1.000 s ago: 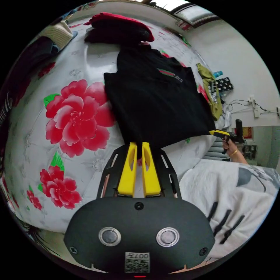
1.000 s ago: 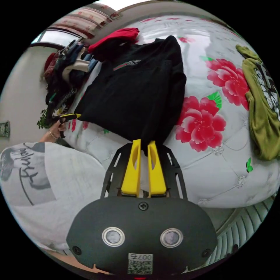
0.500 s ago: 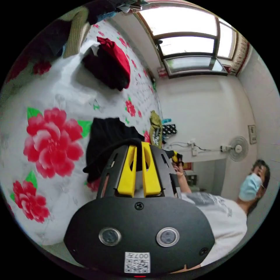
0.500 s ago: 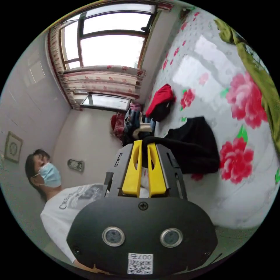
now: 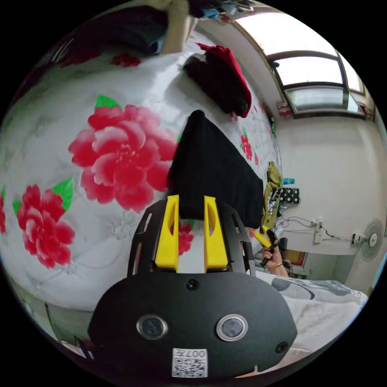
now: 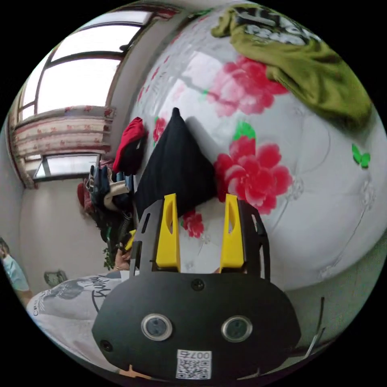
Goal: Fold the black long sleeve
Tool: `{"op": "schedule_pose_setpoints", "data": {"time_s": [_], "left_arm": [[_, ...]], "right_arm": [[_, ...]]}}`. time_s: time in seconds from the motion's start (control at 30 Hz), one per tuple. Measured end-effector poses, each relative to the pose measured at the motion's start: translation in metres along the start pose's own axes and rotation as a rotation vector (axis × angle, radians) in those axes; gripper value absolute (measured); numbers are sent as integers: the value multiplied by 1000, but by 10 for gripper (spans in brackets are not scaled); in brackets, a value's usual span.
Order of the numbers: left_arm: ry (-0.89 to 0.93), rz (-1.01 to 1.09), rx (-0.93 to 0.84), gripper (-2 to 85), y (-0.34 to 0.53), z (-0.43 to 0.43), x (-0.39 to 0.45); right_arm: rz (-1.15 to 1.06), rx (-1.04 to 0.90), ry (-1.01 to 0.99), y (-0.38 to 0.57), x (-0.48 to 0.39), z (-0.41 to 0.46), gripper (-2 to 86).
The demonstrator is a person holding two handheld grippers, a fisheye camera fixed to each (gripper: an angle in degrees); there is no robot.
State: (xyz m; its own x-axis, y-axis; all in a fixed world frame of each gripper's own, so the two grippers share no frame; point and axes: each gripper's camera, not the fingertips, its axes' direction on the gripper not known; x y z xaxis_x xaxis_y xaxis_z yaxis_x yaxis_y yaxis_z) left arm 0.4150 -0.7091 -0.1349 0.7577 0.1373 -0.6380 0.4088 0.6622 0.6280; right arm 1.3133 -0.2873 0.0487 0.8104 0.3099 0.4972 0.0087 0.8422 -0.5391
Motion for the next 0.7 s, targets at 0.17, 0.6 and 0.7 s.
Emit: {"op": "schedule_pose_setpoints", "data": {"time_s": [0.17,0.6,0.7], "left_arm": [[58,-108,87,91,14,-13,-24],[131,-119,132,100,40,-19,-50],[174,-115,171,112,51,-26,-60]], "right_arm": [[19,-30,-89,-17,3,33,110],[-954,-183,-27,19,-292,117,74],[-1192,-408,-25,80,-342,197,79]]}}
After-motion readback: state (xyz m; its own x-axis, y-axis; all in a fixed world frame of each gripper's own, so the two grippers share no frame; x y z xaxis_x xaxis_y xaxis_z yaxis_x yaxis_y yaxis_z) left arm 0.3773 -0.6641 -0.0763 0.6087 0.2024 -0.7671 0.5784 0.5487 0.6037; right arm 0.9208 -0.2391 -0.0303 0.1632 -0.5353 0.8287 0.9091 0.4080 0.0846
